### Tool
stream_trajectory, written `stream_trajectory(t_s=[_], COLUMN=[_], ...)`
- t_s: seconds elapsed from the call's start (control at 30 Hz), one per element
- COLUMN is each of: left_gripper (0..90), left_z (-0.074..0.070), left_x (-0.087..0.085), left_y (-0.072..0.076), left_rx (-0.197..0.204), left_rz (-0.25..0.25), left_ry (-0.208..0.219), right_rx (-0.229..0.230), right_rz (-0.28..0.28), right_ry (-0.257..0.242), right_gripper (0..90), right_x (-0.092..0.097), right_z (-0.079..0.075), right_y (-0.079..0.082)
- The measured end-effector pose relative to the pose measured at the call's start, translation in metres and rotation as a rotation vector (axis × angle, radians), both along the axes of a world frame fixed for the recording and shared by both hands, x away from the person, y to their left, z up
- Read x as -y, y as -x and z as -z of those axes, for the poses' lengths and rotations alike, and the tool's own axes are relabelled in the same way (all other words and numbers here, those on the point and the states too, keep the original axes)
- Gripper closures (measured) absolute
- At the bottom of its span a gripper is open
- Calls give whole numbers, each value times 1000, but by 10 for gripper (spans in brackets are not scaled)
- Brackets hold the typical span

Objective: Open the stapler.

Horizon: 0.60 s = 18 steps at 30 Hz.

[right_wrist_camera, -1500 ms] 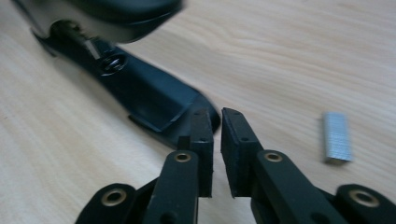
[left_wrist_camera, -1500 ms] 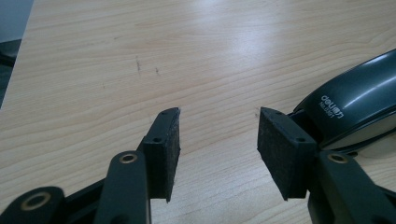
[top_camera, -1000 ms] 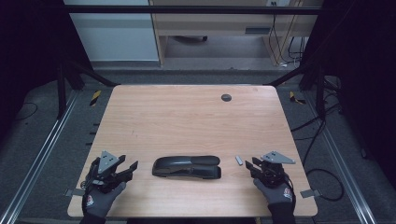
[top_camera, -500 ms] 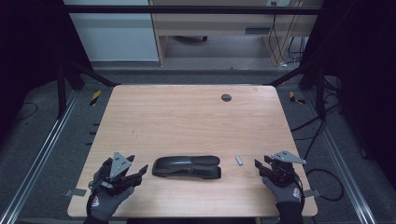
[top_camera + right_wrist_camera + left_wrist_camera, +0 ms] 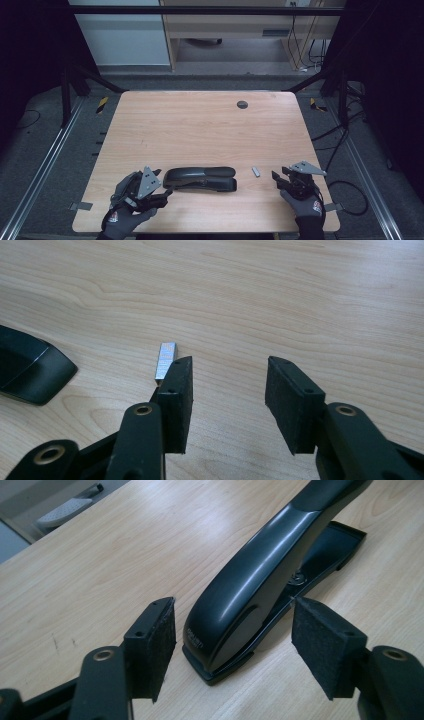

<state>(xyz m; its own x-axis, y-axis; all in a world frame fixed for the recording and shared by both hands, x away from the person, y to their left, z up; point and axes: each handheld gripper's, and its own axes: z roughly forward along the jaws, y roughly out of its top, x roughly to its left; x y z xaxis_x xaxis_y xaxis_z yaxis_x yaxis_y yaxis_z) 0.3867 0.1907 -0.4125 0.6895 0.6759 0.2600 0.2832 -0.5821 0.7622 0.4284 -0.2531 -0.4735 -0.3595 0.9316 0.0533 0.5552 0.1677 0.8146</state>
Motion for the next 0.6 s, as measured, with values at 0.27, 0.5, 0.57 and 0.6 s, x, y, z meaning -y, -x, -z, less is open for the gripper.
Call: stream_trajectory(t_s=[0.27, 0.5, 0.57, 0.6], left_gripper=[291, 261, 257, 256], left_z=[-7, -6, -5, -5], left_x=[12, 21, 27, 29], left_y=[4, 4, 2, 1], left_rx=[1, 1, 0, -2], left_rz=[38, 58, 71, 77], left_ry=[-43, -93, -118, -125], right_rx=[4, 11, 6, 6], right_rz=[2, 3, 4, 5], right_ry=[1, 11, 3, 4], right_gripper=[540, 540, 539, 539], right_x=[0, 1, 0, 0], right_z=[1, 1, 1, 1], right_y=[0, 0, 0, 0])
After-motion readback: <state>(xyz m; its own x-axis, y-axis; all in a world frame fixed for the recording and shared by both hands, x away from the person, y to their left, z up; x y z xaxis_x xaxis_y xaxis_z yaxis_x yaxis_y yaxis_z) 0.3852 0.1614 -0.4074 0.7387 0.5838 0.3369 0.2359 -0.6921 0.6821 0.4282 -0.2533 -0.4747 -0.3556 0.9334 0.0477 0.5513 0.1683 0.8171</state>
